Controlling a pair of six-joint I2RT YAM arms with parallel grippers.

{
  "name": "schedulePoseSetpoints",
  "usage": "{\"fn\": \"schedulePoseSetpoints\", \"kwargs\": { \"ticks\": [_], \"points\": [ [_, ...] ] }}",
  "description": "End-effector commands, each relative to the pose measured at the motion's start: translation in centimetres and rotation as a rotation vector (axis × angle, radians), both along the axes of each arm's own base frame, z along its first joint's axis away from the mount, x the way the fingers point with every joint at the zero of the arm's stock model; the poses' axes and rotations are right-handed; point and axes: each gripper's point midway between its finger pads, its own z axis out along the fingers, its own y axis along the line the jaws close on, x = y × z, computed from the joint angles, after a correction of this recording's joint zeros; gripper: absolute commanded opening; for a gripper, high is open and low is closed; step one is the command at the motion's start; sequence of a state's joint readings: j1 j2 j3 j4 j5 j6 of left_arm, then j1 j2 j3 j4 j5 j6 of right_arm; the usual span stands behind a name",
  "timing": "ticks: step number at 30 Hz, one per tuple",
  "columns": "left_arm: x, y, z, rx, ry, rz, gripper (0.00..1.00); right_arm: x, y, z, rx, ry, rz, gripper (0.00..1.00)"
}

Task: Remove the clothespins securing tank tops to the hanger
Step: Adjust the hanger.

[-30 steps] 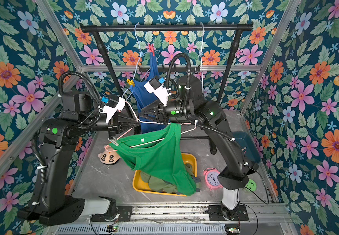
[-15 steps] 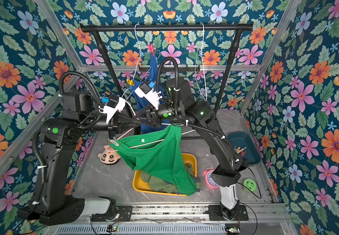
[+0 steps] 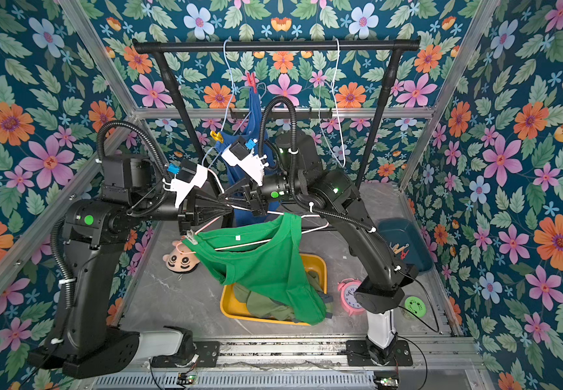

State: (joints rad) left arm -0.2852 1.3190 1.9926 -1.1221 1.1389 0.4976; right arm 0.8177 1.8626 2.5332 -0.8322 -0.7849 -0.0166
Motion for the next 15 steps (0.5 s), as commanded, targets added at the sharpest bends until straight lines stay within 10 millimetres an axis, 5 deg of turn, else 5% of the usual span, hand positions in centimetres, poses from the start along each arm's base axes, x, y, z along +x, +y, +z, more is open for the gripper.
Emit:
{"fn": "schedulePoseSetpoints", "kwargs": {
  "ticks": [1, 6, 15],
  "points": [
    [0.5, 0.4, 0.8, 0.015, -0.105, 0.041, 0.30, -0.9, -0.5, 0.1, 0.003, -0.047, 0.026, 0.00],
    [0.1, 0.9, 2.3, 0.014, -0.156, 0.083, 0.69, 0.2, -2.0, 1.0, 0.022, -0.059, -0.010, 0.00],
    [0.7, 1.0, 5.7, -0.061, -0.170, 0.120, 0.83, 0.1, -7.4, 3.4, 0.068, -0.092, -0.076, 0.00]
  ]
}}
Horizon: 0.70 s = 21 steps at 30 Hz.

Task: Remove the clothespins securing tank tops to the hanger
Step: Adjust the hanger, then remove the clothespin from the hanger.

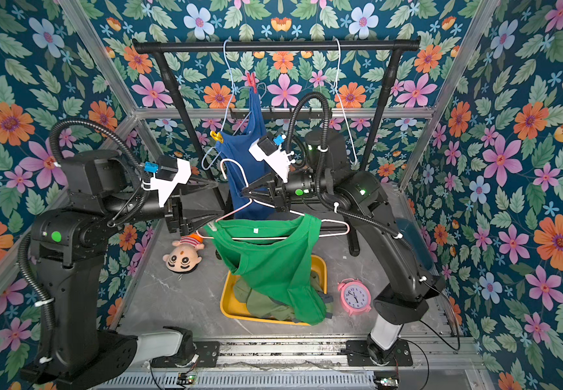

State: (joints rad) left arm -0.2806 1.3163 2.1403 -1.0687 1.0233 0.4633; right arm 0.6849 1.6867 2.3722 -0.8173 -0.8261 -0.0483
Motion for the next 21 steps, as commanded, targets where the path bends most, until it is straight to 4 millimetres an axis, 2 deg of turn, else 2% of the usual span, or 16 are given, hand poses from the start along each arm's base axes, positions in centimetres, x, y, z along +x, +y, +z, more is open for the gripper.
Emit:
{"fn": "schedulePoseSetpoints", "kwargs": {
  "ticks": [1, 5, 6, 7, 9, 21],
  "points": [
    [0.8, -0.3, 1.7, -0.050, 0.004, -0.005, 0.84, -1.2, -2.5, 2.4, 0.059, -0.062, 0.002, 0.00],
    [2.1, -0.3, 1.1, -0.046, 0.025, 0.026, 0.89, -0.9, -5.5, 3.7, 0.129, -0.057, -0.034, 0.00],
    [2.3, -0.3, 1.0, -0.051, 0.039, 0.029, 0.92, -0.6, -6.1, 3.7, 0.132, -0.053, -0.053, 0.00],
    [2.3, -0.4, 0.9, -0.056, 0.050, 0.021, 0.99, -0.4, -6.8, 3.6, 0.136, -0.048, -0.063, 0.00],
    [2.4, -0.4, 0.8, -0.066, 0.073, 0.005, 0.98, -0.5, -7.6, 3.6, 0.144, -0.031, -0.058, 0.00],
    [2.1, -0.1, -1.4, -0.107, 0.190, -0.106, 0.99, -3.2, -9.0, 4.5, 0.147, -0.071, -0.030, 0.00]
  ]
}}
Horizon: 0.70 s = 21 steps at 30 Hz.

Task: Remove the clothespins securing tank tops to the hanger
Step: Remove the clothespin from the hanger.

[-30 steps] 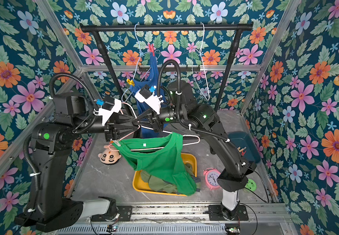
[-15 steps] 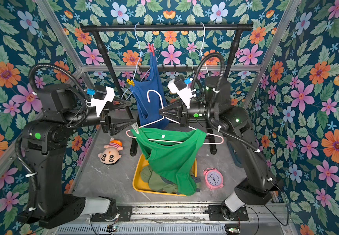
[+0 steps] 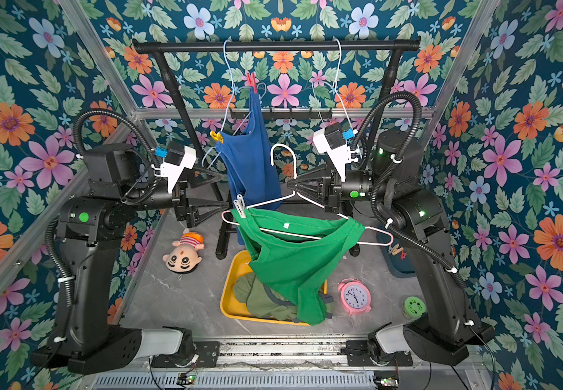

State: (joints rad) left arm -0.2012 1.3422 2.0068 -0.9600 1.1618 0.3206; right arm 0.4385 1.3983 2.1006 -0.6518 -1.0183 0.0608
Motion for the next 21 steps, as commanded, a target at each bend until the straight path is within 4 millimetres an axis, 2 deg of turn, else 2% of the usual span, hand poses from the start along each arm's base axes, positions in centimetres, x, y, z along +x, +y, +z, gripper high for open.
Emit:
{"fn": "schedulePoseSetpoints", "kwargs": {
  "ticks": [1, 4, 7, 12, 16, 21],
  "points": [
    [-1.3, 0.0, 0.9, -0.056, -0.002, -0.102, 0.98, -0.9, -0.1, 0.8, 0.016, -0.040, 0.034, 0.00],
    [-2.3, 0.3, 1.5, -0.103, 0.016, -0.171, 0.97, -1.1, -0.1, 1.0, 0.017, -0.042, 0.046, 0.00],
    [-2.2, 0.4, 2.1, -0.154, 0.050, -0.236, 0.95, -1.1, 0.1, 1.1, 0.023, -0.037, 0.065, 0.00],
    [-1.6, 0.3, 2.8, -0.188, 0.165, -0.338, 0.84, -1.0, 0.5, 1.6, 0.043, -0.023, 0.111, 0.00],
    [-3.0, 0.3, 3.2, -0.185, 0.121, -0.358, 0.84, -0.2, 0.9, 1.6, 0.042, -0.010, 0.115, 0.00],
    [-3.4, 0.3, 3.3, -0.182, 0.112, -0.361, 0.84, 0.7, 1.3, 1.9, 0.048, -0.011, 0.110, 0.00]
  ]
}}
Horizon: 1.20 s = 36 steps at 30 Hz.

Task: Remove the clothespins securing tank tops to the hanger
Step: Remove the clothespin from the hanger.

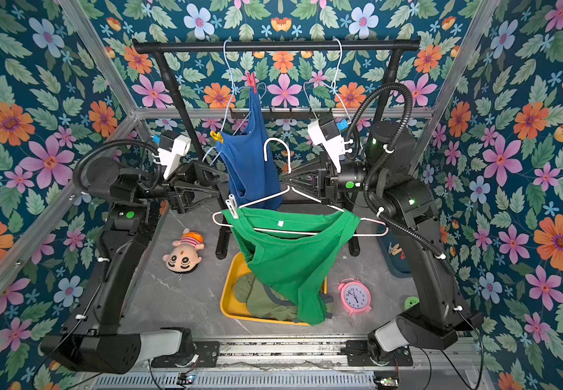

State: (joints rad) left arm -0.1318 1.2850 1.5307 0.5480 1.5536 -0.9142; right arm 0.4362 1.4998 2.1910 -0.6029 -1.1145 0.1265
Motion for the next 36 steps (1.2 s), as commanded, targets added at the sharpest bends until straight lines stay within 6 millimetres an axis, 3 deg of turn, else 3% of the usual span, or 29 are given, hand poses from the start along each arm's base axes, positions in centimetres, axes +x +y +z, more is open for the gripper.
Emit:
{"fn": "schedulePoseSetpoints", "kwargs": {
  "ticks": [1, 12, 16, 23, 31, 36],
  "points": [
    [-2.5, 0.3, 0.3, 0.048, -0.072, -0.062, 0.83, -0.3, 0.0, 1.3, 0.030, -0.047, 0.013, 0.00],
    [-2.2, 0.2, -0.4, 0.049, -0.055, -0.064, 0.84, -0.4, 0.5, 3.2, 0.073, -0.048, 0.084, 0.00],
    [-2.1, 0.2, -0.4, 0.047, -0.050, -0.062, 0.80, -0.3, 1.0, 3.3, 0.081, -0.046, 0.108, 0.00],
    [-2.2, 0.2, -0.9, 0.058, -0.047, -0.071, 0.59, 0.2, 1.6, 3.5, 0.084, -0.048, 0.115, 0.00],
    [-2.4, 0.2, -0.8, 0.058, -0.050, -0.071, 0.42, 0.3, 1.6, 3.6, 0.086, -0.054, 0.114, 0.00],
    [-2.3, 0.2, -0.8, 0.058, -0.046, -0.072, 0.25, 0.5, 1.7, 3.5, 0.084, -0.052, 0.114, 0.00]
  ]
}}
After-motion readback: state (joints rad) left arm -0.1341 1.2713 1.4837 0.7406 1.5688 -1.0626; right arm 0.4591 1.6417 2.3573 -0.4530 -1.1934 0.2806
